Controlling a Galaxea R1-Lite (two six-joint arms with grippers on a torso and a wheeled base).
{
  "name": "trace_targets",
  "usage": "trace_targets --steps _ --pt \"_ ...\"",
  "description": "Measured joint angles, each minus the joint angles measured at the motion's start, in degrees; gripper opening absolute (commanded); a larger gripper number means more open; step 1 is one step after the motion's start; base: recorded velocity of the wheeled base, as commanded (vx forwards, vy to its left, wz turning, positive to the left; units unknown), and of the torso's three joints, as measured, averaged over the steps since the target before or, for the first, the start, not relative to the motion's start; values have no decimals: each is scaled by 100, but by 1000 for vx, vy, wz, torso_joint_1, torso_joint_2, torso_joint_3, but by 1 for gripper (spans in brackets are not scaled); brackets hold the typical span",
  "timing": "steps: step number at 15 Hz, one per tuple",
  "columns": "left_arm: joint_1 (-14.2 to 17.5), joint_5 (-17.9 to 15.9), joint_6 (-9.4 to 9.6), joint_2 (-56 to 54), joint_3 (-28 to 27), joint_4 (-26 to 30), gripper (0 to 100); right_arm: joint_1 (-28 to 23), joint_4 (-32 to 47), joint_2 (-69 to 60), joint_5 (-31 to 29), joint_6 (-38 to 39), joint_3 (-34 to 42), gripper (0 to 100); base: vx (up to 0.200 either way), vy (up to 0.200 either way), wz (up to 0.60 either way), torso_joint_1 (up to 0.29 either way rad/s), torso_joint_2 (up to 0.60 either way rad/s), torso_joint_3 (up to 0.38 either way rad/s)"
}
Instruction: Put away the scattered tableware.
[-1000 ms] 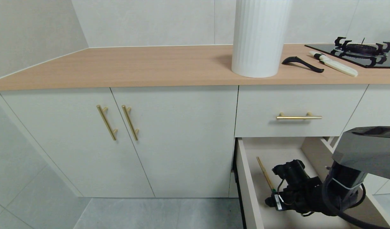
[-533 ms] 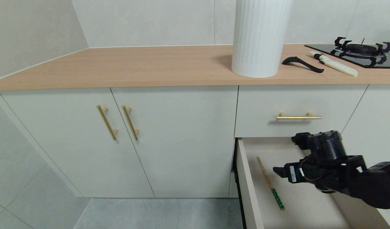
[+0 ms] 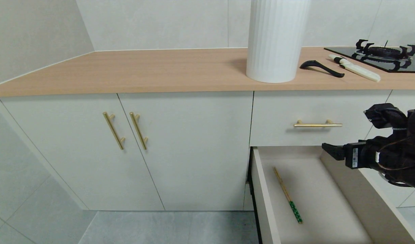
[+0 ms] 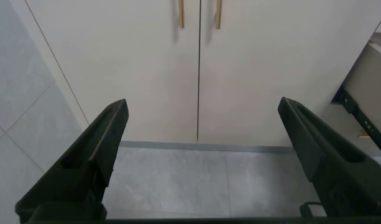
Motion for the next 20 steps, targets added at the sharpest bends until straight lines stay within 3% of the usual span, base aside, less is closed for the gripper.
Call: trace_targets --steps 7,10,20 --pt "0 -2 0 -2 0 1 100 -177 -71 -315 -24 -50 -52 100 0 0 0 5 -13 -5" --pt "0 -2 0 -2 -5 -16 100 -304 -87 -367 -22 -69 -104 100 0 0 0 41 -240 -243" --pt "2 0 0 -2 0 -5 100 -384 -76 -413 6 -141 -101 100 0 0 0 178 -483 -292"
